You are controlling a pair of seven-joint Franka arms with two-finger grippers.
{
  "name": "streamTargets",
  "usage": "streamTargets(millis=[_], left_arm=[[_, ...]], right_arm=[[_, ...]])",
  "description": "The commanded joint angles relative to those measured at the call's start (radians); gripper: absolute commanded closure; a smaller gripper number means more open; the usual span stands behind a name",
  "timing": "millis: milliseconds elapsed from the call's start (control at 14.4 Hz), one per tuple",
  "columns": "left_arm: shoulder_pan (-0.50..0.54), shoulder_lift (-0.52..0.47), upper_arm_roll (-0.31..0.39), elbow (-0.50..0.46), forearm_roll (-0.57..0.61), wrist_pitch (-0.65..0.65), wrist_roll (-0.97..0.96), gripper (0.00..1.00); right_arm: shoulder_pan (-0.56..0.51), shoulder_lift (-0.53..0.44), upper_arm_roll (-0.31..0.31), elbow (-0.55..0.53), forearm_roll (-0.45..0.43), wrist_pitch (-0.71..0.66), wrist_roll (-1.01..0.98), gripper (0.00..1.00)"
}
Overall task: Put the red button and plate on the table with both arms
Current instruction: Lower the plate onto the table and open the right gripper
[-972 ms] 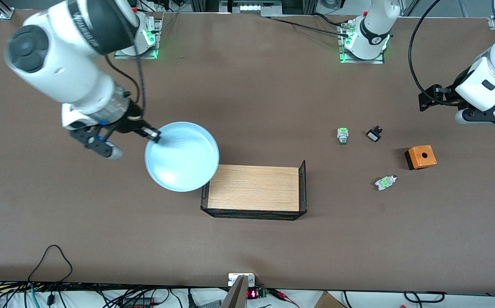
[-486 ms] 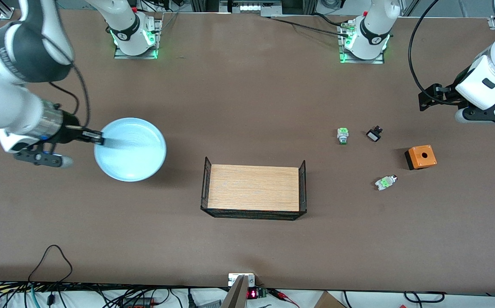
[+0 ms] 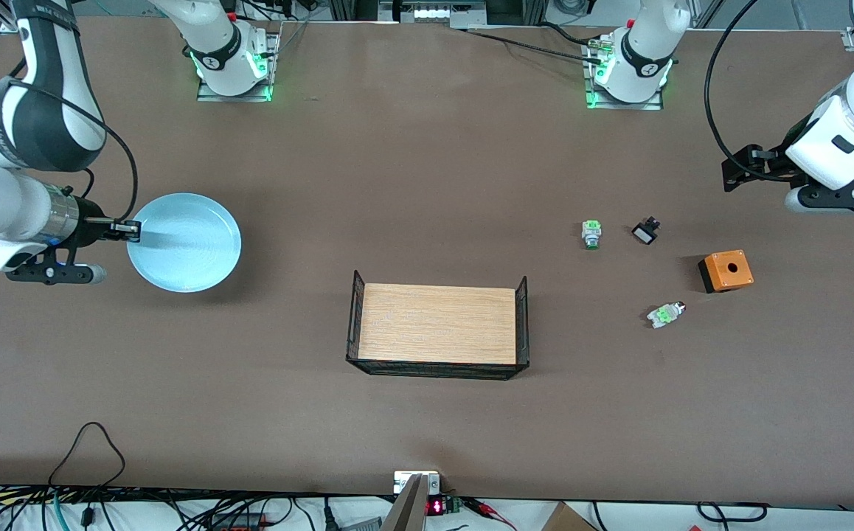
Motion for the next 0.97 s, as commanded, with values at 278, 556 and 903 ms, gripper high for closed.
streamTargets(millis=[278,556,903], left_arm=[[0.006,0.013,0.005,0.026,-0.024,-0.013,-0.007,0.00],[0.029,0.017,0.007,0.026,-0.061,-0.013,-0.005,0.00],[0.044,0.019,0.007,0.028,-0.061,-0.013,0.004,0.00]], right_arm=[[-0.068,-0.037,0.018,-0.231,-0.012,0.208,-0.097,1.00],[-0.107,-0.035,0.020,-0.350,-0.005,0.339,-0.207,1.00],[-0.142,-0.024,0.022,-0.484,0.004,0.517,-0.269,1.00]])
